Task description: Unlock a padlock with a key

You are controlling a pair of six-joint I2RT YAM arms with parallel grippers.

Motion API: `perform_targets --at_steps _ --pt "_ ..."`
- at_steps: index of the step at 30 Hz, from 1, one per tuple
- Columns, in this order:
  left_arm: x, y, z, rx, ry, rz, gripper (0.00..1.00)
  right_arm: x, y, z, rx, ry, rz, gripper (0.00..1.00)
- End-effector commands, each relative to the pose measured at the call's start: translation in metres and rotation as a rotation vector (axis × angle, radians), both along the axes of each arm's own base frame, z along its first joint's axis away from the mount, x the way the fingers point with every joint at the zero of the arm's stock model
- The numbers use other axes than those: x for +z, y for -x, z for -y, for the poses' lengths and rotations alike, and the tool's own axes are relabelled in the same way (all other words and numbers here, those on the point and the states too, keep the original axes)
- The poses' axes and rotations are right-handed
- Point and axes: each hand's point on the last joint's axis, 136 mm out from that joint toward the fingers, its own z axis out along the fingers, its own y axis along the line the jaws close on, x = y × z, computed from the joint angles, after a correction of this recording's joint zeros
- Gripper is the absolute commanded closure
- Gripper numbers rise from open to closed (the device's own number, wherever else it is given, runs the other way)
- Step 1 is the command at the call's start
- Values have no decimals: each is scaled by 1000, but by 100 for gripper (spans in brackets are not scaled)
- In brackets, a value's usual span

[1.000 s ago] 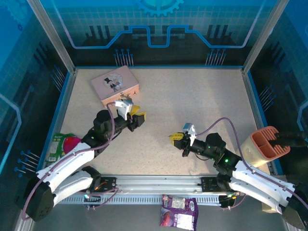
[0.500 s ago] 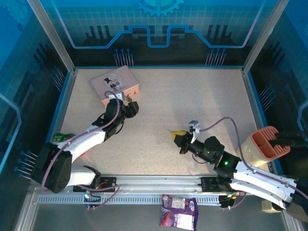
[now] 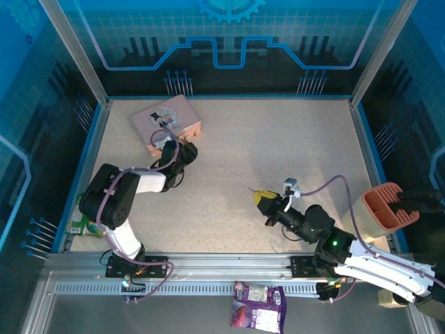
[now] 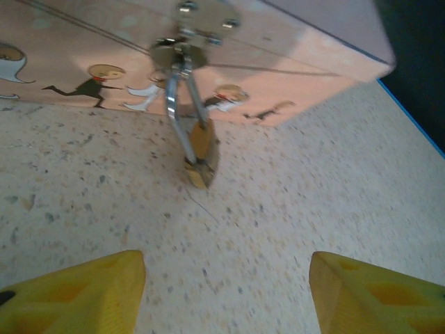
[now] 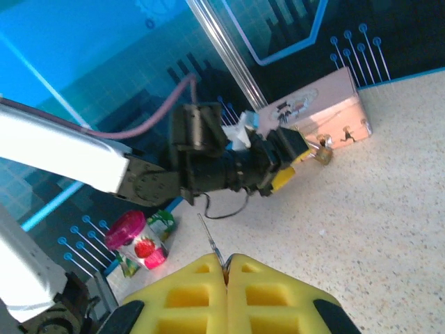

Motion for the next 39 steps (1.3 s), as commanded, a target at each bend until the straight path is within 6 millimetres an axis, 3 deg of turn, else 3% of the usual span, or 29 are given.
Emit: perform_targets --at_steps 1,16,23,31,35,39 --pt "16 -26 -3 69 79 82 38 2 5 4 2 -22 28 100" --pt "-21 -55 -21 174 32 -10 47 9 7 6 8 -19 50 100" --pt "-26 -62 -29 178 17 -35 55 4 5 3 4 23 27 100" --pt "-32 -68 -31 135 18 -58 75 -6 -5 8 -59 130 -64 100" --pt "-39 -65 -24 75 48 -57 87 -26 -14 21 -155 179 -165 100" --pt "-31 -58 -11 -27 58 -46 92 -40 -19 31 -233 195 -262 100"
